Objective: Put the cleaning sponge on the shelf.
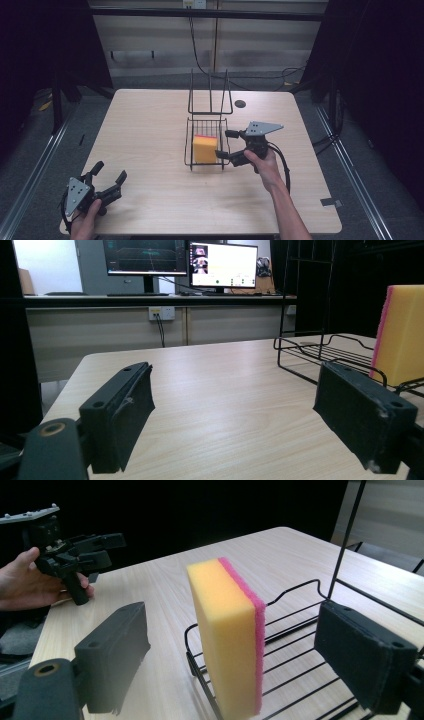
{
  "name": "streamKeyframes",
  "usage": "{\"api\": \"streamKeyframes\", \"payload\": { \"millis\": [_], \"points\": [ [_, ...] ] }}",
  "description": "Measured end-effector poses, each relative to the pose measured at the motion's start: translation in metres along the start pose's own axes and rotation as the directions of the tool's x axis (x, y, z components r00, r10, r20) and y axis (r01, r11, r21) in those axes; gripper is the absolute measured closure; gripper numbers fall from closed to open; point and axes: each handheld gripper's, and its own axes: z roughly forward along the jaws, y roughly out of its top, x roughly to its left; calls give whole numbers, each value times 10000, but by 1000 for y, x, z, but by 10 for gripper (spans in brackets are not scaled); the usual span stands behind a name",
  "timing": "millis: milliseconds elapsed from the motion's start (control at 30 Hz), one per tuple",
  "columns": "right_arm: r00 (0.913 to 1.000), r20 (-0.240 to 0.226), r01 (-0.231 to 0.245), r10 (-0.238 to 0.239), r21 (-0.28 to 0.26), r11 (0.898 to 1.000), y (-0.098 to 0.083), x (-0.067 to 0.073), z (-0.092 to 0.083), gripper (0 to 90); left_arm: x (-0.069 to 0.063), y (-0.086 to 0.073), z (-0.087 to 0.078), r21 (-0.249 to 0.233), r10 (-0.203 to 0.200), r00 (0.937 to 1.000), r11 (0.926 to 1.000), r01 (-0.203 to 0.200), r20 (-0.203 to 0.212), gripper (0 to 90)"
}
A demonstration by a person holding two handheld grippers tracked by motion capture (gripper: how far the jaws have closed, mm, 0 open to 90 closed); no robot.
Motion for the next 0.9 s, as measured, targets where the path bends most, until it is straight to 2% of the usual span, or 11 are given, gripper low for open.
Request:
{"api": "streamKeyframes", "payload": {
  "millis": [100,200,333,467,567,700,867,900],
  "points": [
    [9990,395,213,-208,-107,9997,-2,4,-3,135,0,0,0,-15,-9,10000,10000,9,-16,155],
    [9990,427,123,-117,-128,9998,-5,5,-7,134,0,0,0,-15,-7,10000,10000,7,-17,155],
    [9966,823,23,-23,-7,10000,-12,8,-16,135,0,0,0,2,3,10000,10000,-3,2,155],
    [9957,927,-29,50,-231,9997,-19,12,-26,136,0,0,0,-11,-10,10000,10000,10,-23,154],
    [9926,1215,-18,38,-164,9999,-27,16,-32,137,0,0,0,-14,-12,10000,10000,12,-26,155],
    [9905,1368,-86,133,-352,9993,-35,19,-41,138,0,0,0,-14,-11,10000,10000,11,-27,154],
    [9802,1975,-21,121,-505,9987,-43,23,-52,151,0,0,0,11,-1,10000,10000,1,-67,155],
    [9802,1975,-21,121,-505,9987,-43,23,-52,151,0,0,0,22,23,10000,10000,-23,-57,155]
  ]
}}
